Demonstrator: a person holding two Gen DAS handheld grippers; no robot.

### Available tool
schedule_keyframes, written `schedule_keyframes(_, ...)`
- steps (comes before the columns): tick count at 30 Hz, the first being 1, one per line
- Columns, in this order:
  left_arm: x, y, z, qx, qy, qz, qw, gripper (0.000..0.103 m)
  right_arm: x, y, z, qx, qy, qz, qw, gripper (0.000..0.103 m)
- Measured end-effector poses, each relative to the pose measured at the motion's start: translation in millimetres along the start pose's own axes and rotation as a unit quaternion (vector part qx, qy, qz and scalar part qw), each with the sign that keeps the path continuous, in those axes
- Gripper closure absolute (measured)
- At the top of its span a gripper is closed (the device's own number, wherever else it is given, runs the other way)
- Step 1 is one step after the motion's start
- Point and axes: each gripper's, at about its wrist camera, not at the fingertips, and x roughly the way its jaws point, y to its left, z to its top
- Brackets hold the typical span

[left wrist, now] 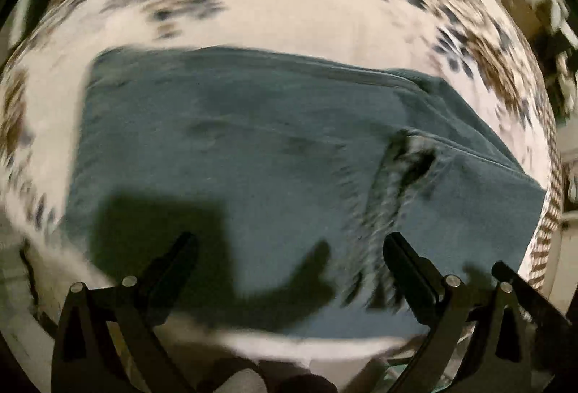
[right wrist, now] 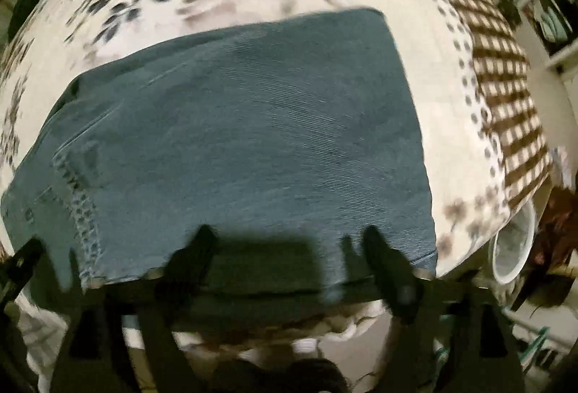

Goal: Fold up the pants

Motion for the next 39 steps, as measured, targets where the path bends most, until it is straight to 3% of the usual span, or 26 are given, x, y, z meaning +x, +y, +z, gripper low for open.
schedule_keyframes(1, -8, 18, -6, -0.018, -0.002, 0.000, 0.9998, 0.000, -4, 5, 0, -0.010, -0.006, -0.004, 1.000, 0.001)
schedule_keyframes(4, -25, 64, -27, -0.076, -0.006, -0.001, 0.9971, 0.000, -17, 22, -6, -0.039, -0.023, -0.015, 0.999, 0.001)
schedule_keyframes(7, -31, 102, -46, -0.152, -0.006, -0.022, 0.9881, 0.000, -26, 32, -10, -0.050, -0.023, -0.004, 0.998, 0.001)
schedule_keyframes(10, -23, 139, -63, -0.240, -0.012, -0.044, 0.9698, 0.000, -29, 68, 2, -0.049, -0.018, 0.007, 0.999, 0.001)
schedule_keyframes(13, -11, 169, -76, -0.316, -0.039, -0.072, 0.9453, 0.000, -27, 87, -1, -0.054, -0.005, 0.012, 0.998, 0.001)
schedule_keyframes(15, 0, 175, -77, -0.344, -0.052, -0.097, 0.9324, 0.001, -27, 100, -4, -0.064, -0.001, 0.011, 0.998, 0.001)
schedule_keyframes(17, 14, 177, -74, -0.357, -0.050, -0.116, 0.9254, 0.006, -24, 110, -4, -0.076, 0.001, 0.006, 0.997, 0.001)
schedule_keyframes(18, 19, 176, -73, -0.362, -0.056, -0.128, 0.9217, 0.015, -23, 114, -4, -0.079, 0.002, 0.005, 0.997, 0.001)
schedule_keyframes(20, 19, 174, -69, -0.359, -0.084, -0.130, 0.9205, 0.019, -21, 120, -2, -0.086, 0.002, 0.000, 0.996, 0.001)
schedule_keyframes(21, 17, 172, -65, -0.352, -0.104, -0.133, 0.9205, 0.044, -20, 122, -1, -0.089, 0.003, 0.000, 0.996, 0.001)
schedule_keyframes(22, 15, 169, -60, -0.343, -0.120, -0.133, 0.9222, 0.061, -19, 125, 0, -0.090, 0.003, -0.001, 0.996, 0.001)
schedule_keyframes(23, 15, 170, -56, -0.339, -0.124, -0.128, 0.9239, 0.063, -19, 127, 1, -0.091, 0.001, -0.002, 0.996, 0.001)
schedule_keyframes(25, 19, 173, -55, -0.353, -0.129, -0.140, 0.9161, 0.062, -19, 131, 3, -0.091, 0.003, -0.001, 0.996, 0.001)
schedule_keyframes(29, 29, 176, -52, -0.369, -0.163, -0.190, 0.8949, 0.033, -18, 136, 4, -0.091, 0.006, 0.007, 0.996, 0.001)
schedule_keyframes(32, 32, 176, -38, -0.380, -0.178, -0.190, 0.8877, 0.033, -15, 135, 3, -0.084, 0.015, 0.016, 0.996, 0.001)
schedule_keyframes(35, 27, 173, -28, -0.375, -0.188, -0.187, 0.8881, 0.070, -13, 129, 4, -0.070, 0.021, 0.025, 0.997, 0.001)
schedule_keyframes(39, -6, 155, -19, -0.335, -0.222, -0.169, 0.8999, 0.075, -14, 114, 4, -0.052, 0.019, 0.027, 0.998, 0.001)
